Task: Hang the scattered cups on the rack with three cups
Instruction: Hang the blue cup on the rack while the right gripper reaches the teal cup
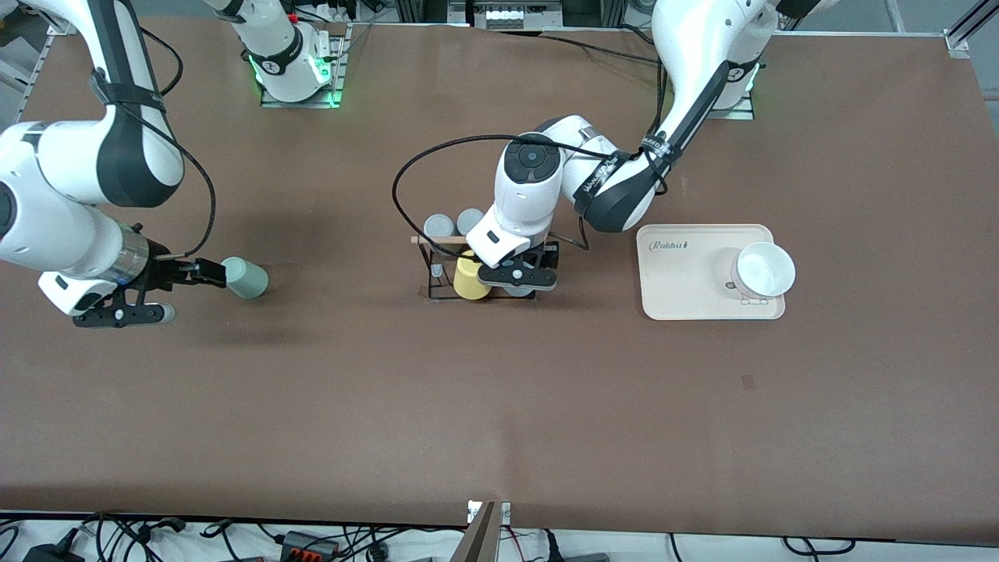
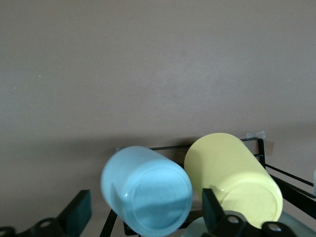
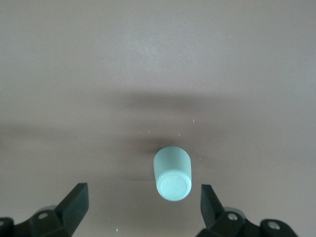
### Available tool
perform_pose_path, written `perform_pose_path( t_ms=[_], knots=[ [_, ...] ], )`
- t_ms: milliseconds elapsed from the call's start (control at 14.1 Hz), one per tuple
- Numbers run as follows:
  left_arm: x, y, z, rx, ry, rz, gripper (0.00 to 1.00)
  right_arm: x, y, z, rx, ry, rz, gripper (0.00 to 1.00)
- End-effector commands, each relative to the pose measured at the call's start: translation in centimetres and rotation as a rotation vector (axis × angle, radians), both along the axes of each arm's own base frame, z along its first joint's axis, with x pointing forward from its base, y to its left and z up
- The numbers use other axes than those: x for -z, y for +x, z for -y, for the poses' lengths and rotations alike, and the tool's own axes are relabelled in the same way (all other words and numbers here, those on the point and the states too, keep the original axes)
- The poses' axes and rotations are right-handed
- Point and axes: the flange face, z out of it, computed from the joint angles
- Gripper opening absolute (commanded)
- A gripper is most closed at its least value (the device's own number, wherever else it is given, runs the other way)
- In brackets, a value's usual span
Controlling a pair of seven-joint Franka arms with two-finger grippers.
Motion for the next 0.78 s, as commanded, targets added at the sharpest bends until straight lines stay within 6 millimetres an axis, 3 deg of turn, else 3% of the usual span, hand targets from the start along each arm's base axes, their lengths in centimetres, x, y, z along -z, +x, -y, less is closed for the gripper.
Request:
perform_pose_path(
  t_ms=[0, 284, 497, 709],
  knots=[
    [-0.9, 0.4, 0.2, 0.001, 0.015, 0.024, 1.0, 1.4, -0.5, -0.1, -0.005, -0.011, 0.021, 1.0],
    [-6.0, 0.8, -2.2, 0.019, 0.063, 0.027, 1.0, 5.3, -0.1, -0.1, -0.004, -0.014, -0.017, 1.0],
    [-10.4, 3.0, -8.2, 0.068, 0.125, 0.002, 1.0, 7.9, -1.7, 1.3, 0.034, -0.019, -0.072, 1.0],
    [-15.0, 4.5, -15.2, 0.113, 0.18, -0.037, 1.0, 9.2, -2.7, 1.6, 0.04, -0.019, -0.097, 1.0]
  ],
)
